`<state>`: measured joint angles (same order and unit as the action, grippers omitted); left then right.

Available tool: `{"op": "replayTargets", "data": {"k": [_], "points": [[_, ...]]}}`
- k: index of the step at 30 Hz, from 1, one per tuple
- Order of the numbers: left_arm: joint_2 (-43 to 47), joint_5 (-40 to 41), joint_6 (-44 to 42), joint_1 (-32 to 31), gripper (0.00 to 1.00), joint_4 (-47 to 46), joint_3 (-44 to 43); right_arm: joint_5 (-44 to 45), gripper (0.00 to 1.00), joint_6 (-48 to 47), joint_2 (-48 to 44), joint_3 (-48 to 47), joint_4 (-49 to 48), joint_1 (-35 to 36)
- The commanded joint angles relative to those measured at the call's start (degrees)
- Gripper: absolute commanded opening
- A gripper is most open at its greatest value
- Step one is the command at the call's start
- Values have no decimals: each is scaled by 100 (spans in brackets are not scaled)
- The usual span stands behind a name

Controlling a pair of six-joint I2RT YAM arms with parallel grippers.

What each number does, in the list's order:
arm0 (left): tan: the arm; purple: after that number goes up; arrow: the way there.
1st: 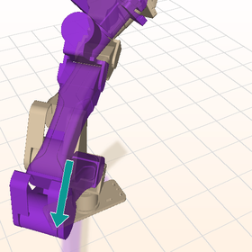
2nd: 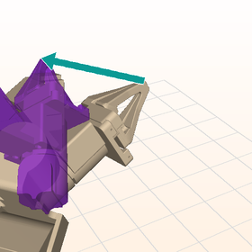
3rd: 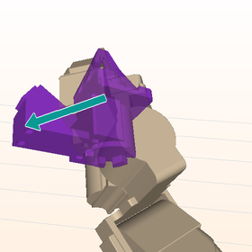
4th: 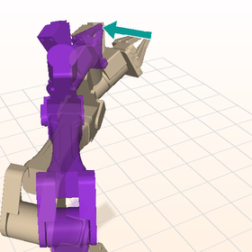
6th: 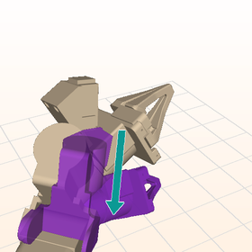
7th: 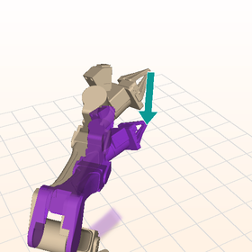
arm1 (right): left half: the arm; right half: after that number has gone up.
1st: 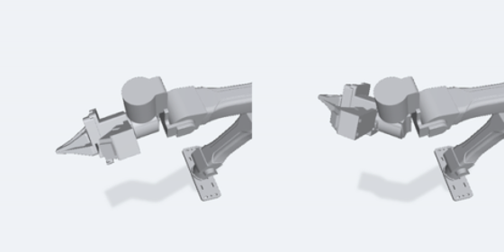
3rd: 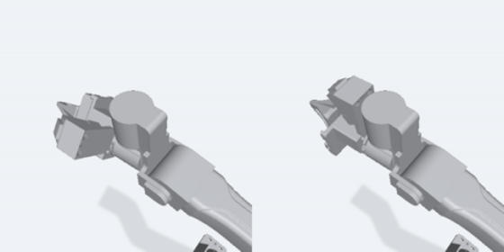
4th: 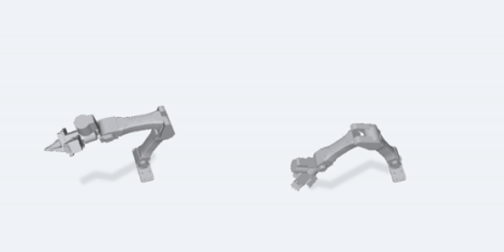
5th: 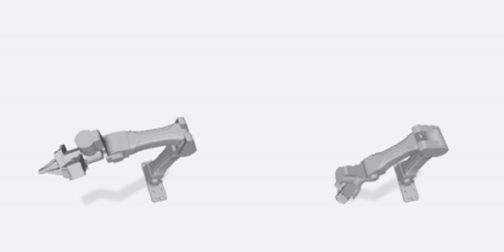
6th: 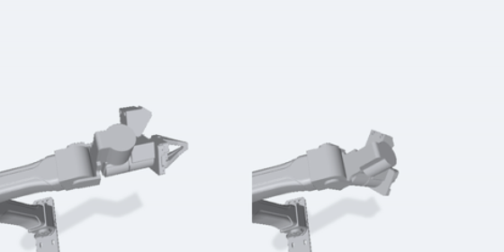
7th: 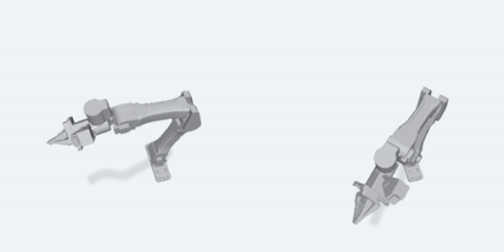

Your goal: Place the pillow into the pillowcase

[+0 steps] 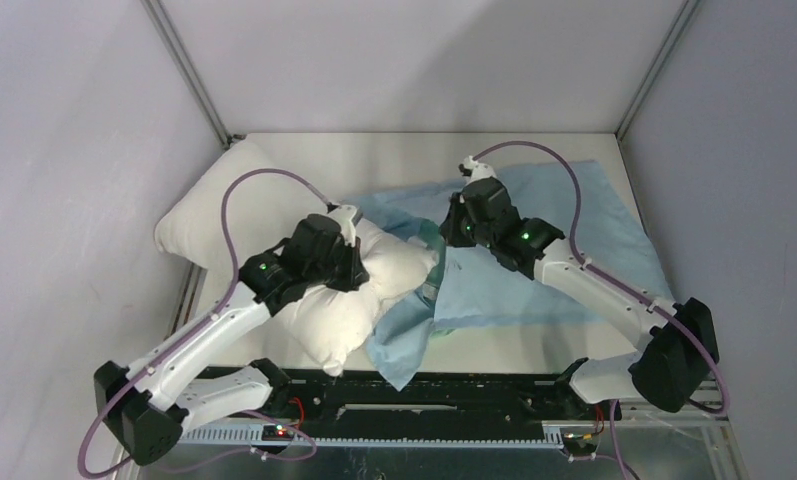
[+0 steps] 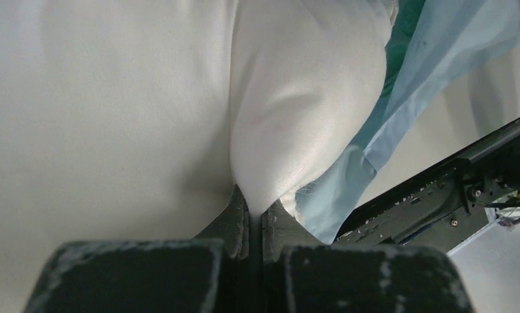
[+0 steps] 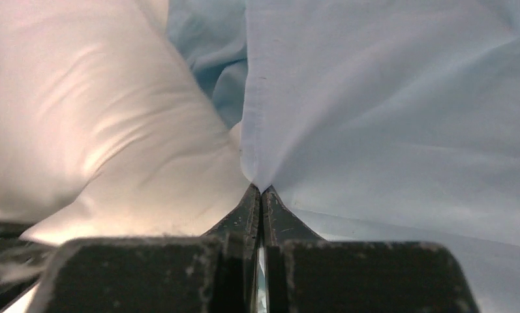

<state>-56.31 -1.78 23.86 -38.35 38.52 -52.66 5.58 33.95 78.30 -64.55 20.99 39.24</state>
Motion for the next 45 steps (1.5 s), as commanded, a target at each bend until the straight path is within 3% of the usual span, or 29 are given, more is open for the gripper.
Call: {"op": "replayTargets", "data": {"k": [1, 15, 20, 25, 31, 36, 38, 42, 45], "points": [[-499, -43, -99, -160, 0, -264, -483, 361, 0, -427, -303, -44, 30, 382], [-2375, 522, 61, -102, 0, -502, -3064, -56, 0, -653, -667, -48, 268, 887], [-2630, 771, 474, -77, 0, -1908, -2588, -299, 0, -580, -639, -48, 416, 977], [-2720, 1710, 917, -49, 0, -3870, -1423, -763, 0, -452, -685, -44, 470, 1023], [-2613, 3223, 930, -163, 0, -5048, -1017, -1240, 0, -228, -896, -8, 526, 1002], [-2997, 2766, 635, -358, 0, -4814, -1197, -1341, 0, -17, -687, 134, 438, 907], [-2842, 2606, 556, -464, 9, -4786, -929, -1336, 0, 63, -624, 180, 376, 879], [-2145, 1846, 578, -473, 48, -4214, -547, -1348, 0, 199, -489, 198, 411, 716], [-1334, 1326, 427, -505, 68, -3620, -444, -1462, 0, 233, -416, 206, 402, 596]]}}
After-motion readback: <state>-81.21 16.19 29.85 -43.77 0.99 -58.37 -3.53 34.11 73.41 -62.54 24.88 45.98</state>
